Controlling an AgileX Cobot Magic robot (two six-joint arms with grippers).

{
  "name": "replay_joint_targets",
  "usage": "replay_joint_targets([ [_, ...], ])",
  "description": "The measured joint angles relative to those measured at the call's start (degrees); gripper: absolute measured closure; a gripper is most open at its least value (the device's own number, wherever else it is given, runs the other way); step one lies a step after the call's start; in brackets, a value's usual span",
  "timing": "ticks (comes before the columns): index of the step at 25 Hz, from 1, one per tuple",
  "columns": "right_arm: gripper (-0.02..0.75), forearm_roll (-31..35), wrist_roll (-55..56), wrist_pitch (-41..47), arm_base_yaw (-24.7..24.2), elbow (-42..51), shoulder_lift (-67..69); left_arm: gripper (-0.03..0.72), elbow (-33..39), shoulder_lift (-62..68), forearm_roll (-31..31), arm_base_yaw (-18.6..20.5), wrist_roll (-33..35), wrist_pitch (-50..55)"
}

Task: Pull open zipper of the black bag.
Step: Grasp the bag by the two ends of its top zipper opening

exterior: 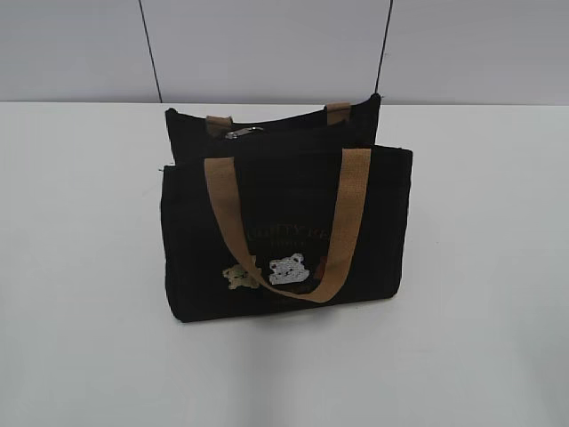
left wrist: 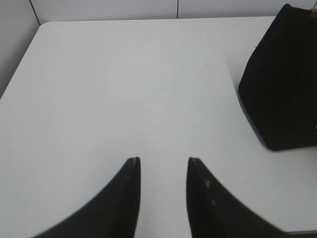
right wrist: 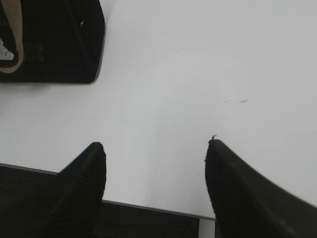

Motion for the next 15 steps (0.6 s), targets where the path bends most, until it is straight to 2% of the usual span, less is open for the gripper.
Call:
replay_joint_targets([
  [15, 0.257, 0.0, 0.0, 0.0, 0.0, 0.0, 0.0, 0.45, 0.0, 0.0, 0.0, 0.0, 0.0, 0.0],
])
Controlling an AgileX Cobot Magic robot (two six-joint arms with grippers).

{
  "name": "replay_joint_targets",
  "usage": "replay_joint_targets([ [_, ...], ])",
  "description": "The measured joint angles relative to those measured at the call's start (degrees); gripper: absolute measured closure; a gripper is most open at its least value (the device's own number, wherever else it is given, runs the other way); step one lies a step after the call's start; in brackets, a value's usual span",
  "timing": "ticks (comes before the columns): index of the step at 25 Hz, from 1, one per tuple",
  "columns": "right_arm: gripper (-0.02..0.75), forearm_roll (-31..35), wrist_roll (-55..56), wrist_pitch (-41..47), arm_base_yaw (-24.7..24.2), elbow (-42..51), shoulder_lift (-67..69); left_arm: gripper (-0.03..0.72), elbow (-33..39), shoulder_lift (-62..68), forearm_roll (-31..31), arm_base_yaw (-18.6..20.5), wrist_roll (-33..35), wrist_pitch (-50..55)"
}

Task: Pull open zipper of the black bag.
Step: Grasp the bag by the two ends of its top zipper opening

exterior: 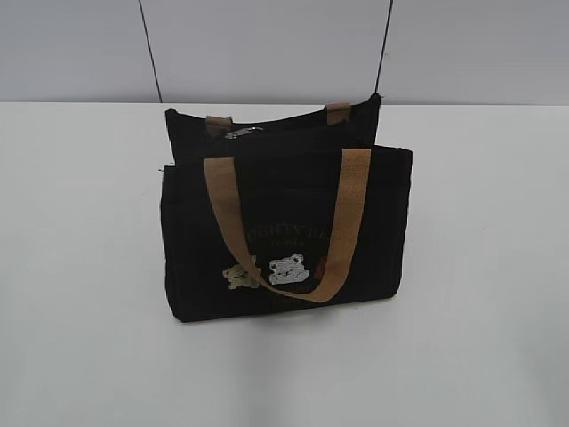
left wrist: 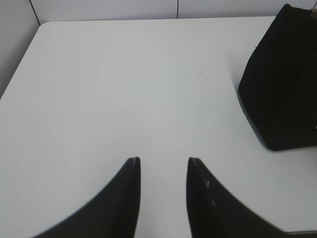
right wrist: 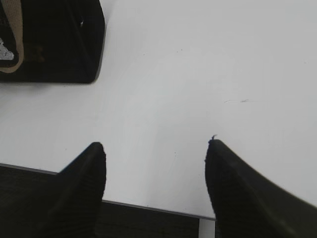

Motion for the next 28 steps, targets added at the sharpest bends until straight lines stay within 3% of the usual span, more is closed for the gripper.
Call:
replay_joint_targets([
  [25, 0.257, 0.0, 0.0, 0.0, 0.0, 0.0, 0.0, 0.449, 0.0, 0.0, 0.17, 0.0, 0.0, 0.0],
  [28, 0.256, 0.06, 0.0, 0.0, 0.0, 0.0, 0.0, 0.418, 0.0, 0.0, 0.17, 0.0, 0.0, 0.0],
])
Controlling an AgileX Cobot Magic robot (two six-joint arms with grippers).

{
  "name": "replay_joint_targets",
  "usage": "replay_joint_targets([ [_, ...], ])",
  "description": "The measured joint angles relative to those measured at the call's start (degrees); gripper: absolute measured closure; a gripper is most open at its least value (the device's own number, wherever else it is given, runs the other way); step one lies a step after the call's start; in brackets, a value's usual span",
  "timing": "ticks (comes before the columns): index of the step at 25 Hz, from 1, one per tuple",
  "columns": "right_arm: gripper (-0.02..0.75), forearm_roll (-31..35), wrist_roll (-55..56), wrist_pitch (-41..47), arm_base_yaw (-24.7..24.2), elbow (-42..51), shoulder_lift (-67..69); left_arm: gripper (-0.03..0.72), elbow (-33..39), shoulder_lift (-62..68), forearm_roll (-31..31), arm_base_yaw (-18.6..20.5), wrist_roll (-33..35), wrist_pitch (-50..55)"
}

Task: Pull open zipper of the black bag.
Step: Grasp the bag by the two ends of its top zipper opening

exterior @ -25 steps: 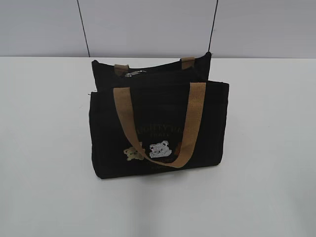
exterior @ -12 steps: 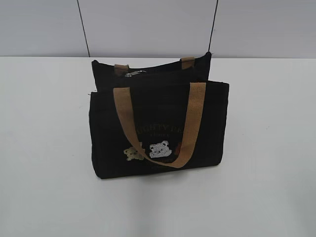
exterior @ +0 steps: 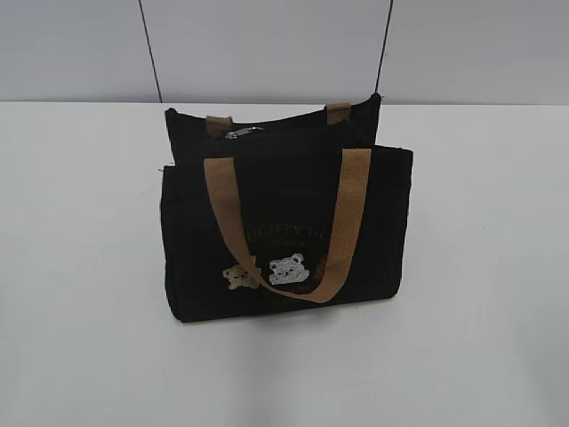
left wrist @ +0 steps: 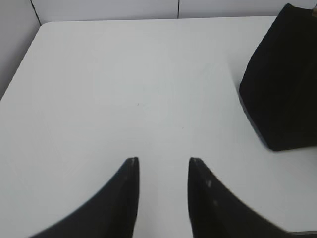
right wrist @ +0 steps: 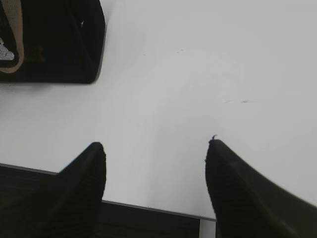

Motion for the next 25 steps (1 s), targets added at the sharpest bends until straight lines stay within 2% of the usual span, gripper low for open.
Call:
replay_joint_targets([
  [4, 0.247, 0.83, -0.12, -0.18, 0.0, 0.0, 0.04, 0.253, 0.0, 1.57, 0.0, 0.0, 0.0, -0.07],
  [7, 0.246, 0.95, -0.17, -0.25, 0.0, 0.0, 0.04, 0.195, 0.0, 3.91, 0.0, 0.0, 0.0, -0.07],
  [11, 0.263, 1.46, -0.17, -0.54, 0.0, 0.0, 0.67, 0.198, -0.5, 8.59, -0.33, 0.0, 0.13, -1.07],
  [16, 0.297, 3.93, -0.56, -3.29, 0.0, -2.27, 6.99, 0.206, -1.86, 16.34, -3.78, 0.0, 3.73, -8.81],
  [21, 0.3, 4.2, -4.54, -8.24, 1.03, -7.2, 16.12, 0.24, -1.86, 25.84, -10.4, 0.0, 11.73, -18.37],
  [25, 0.3, 4.22, -7.94, -9.02, 1.21, -11.05, 23.68, 0.249, -1.86, 33.96, -18.55, 0.0, 23.07, -23.95],
])
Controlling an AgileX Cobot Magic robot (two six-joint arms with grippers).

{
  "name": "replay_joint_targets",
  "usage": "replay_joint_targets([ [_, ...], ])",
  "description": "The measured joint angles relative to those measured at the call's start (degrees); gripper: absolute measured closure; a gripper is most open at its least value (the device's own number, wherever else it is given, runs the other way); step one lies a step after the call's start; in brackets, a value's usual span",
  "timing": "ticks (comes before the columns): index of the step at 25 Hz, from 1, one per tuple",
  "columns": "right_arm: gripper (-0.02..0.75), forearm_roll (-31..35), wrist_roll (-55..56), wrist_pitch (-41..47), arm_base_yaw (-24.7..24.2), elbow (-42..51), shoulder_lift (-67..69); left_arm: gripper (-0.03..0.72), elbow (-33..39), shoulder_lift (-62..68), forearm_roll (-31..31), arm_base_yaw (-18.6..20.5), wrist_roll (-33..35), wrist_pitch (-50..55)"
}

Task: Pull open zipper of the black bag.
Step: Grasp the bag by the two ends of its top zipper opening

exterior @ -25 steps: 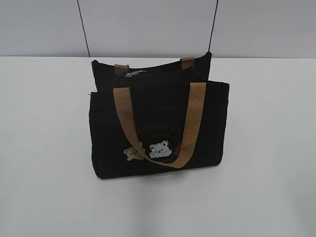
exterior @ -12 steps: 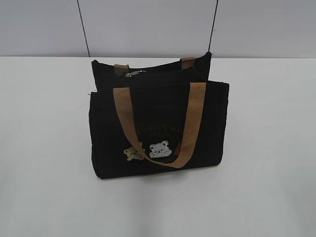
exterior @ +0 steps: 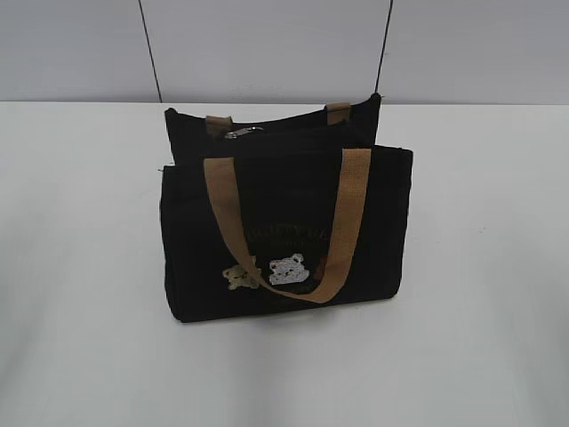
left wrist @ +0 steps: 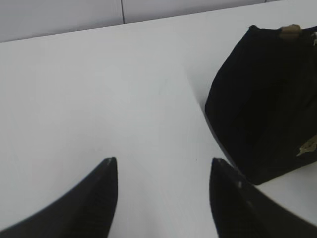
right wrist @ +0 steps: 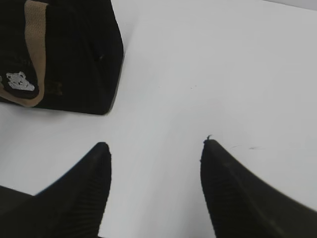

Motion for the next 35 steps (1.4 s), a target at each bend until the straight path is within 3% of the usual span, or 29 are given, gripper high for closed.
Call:
replay_joint_targets([
  [9, 0.3, 5.03, -8.96, -0.2, 0.0, -9.42, 15.67, 0.253, -1.66, 18.5, -15.68, 0.0, 22.86, -4.42],
  [16, 0.3, 14.28, -21.91, 0.02, 0.0, -17.34, 29.31, 0.267, -9.43, 28.64, -19.35, 0.0, 35.62, -3.81],
  [23, 0.3, 24.18, -31.8, 4.94, 0.0, -29.47, 42.54, 0.27, -17.5, 40.9, -30.71, 0.04, 57.51, 3.66],
  [30, 0.3, 26.91, -38.11, 11.88, 0.0, -42.6, 54.41, 0.271, -26.6, 53.2, -34.33, -0.16, 65.16, 7.62],
  [35, 0.3, 29.79, -41.61, 14.81, 0.0, -49.71, 61.09, 0.272, -30.02, 57.47, -34.81, -0.24, 66.68, 9.17],
])
